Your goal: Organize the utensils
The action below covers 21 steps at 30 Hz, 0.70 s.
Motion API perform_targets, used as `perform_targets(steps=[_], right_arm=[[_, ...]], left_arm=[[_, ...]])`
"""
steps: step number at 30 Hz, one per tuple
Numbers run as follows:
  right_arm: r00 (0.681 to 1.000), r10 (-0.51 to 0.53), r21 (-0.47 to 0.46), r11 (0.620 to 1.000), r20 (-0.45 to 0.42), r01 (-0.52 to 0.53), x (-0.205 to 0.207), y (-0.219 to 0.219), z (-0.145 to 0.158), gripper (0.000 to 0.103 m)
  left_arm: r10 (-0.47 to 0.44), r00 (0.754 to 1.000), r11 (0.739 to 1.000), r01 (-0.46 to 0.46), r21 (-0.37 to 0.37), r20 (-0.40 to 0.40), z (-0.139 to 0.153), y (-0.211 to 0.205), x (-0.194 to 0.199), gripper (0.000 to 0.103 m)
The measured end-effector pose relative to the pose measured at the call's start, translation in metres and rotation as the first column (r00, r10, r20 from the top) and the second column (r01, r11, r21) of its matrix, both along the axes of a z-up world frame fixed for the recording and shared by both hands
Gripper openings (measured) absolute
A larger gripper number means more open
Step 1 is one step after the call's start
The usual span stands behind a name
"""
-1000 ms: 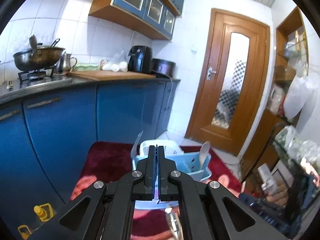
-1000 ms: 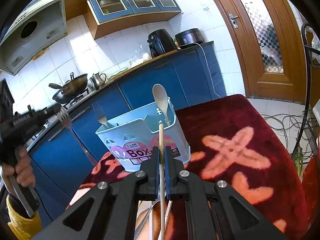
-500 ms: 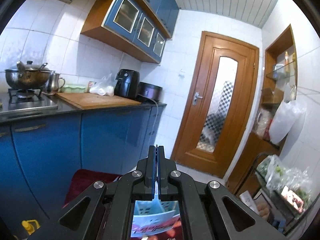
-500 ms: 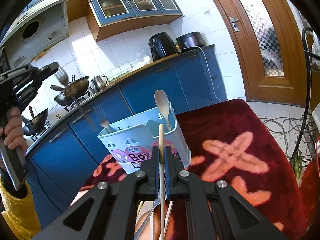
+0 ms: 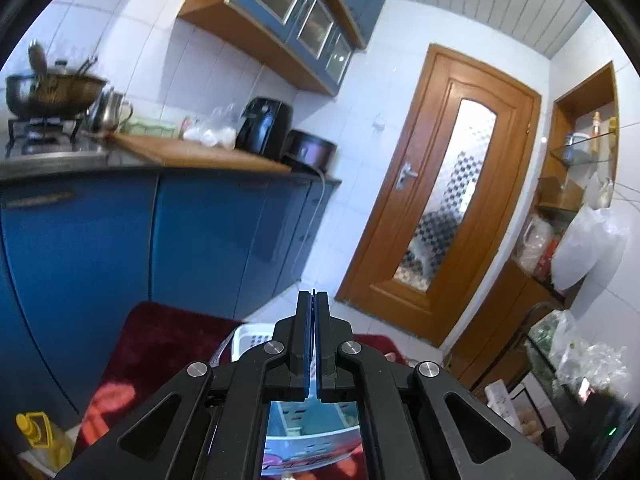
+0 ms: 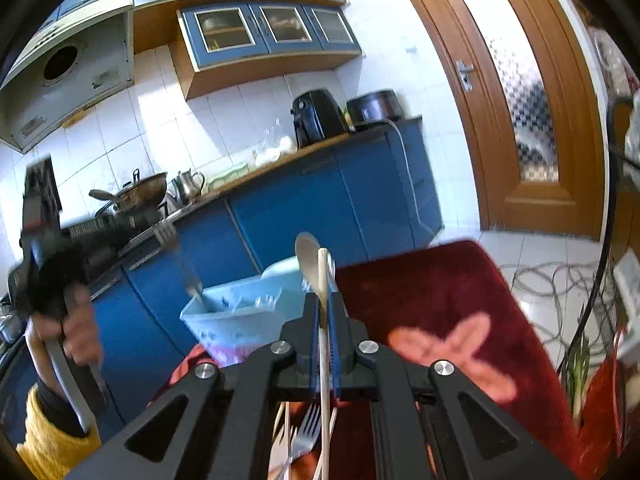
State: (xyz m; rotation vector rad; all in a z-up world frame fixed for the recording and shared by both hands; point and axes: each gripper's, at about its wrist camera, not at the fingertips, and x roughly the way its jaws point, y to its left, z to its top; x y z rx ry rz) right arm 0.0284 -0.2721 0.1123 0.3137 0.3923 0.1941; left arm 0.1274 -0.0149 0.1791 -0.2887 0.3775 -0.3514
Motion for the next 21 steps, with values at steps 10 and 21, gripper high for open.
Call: perform_targets(steps=[10,21], right_arm=[[0.985,-0.054,-0.113,0.991,0.164,0.073,0.050,0.028,0.042,0.006],[0.962,-0.089,-0.164,0.977,0.257,0.134,0.094,0.060,0.044,0.006]], left_arm=[[-0.009,0.996,1.000,0.008,-0.013,-0.088,-0.041,0.010,0.023,0.001],[0.000,0.994,1.000,-0.001,-0.007,-0.111,-0.062,0.017,0.031,0.001]])
